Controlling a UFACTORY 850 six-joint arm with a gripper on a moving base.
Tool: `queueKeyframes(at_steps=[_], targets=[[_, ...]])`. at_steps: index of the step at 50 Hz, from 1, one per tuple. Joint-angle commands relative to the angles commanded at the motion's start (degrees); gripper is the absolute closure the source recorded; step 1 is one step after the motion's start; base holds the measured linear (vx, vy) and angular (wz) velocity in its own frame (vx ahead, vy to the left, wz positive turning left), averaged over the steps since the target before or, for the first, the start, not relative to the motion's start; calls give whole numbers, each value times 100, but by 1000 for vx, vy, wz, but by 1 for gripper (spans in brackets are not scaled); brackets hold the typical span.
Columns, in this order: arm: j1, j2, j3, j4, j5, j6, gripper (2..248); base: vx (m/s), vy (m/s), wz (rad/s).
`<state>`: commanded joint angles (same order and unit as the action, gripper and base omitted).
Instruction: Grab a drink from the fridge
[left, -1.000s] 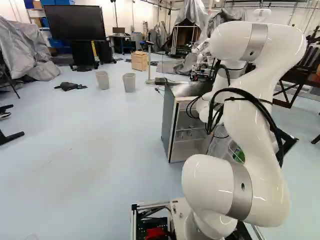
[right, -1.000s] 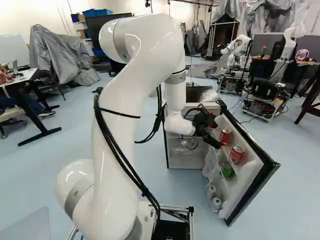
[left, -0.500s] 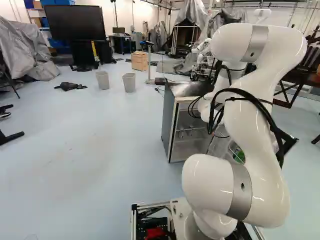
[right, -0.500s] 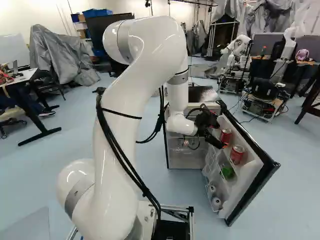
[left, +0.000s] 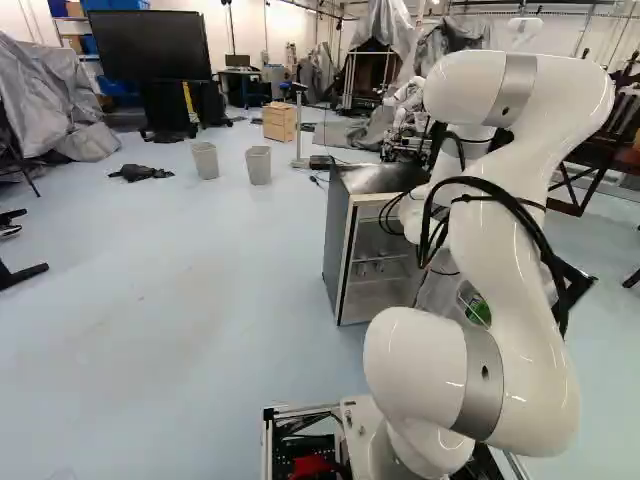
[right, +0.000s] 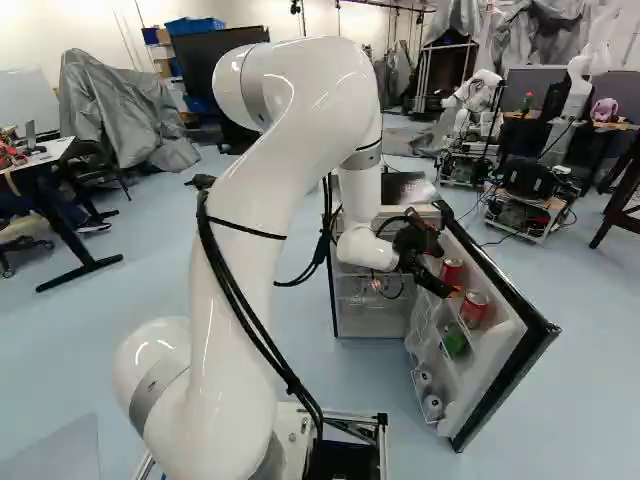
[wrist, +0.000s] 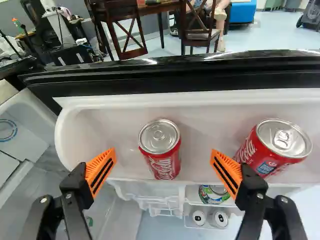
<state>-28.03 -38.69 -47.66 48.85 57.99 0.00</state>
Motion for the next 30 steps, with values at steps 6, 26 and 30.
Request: queueKeyframes(at_steps=[6,26,30], targets=[[-6,-10,-16,0,0,0,3,0,0,0],[-7,-12,-19,0,0,0,134,0,0,0],[-7,-12,-19,0,0,0,134,0,0,0]])
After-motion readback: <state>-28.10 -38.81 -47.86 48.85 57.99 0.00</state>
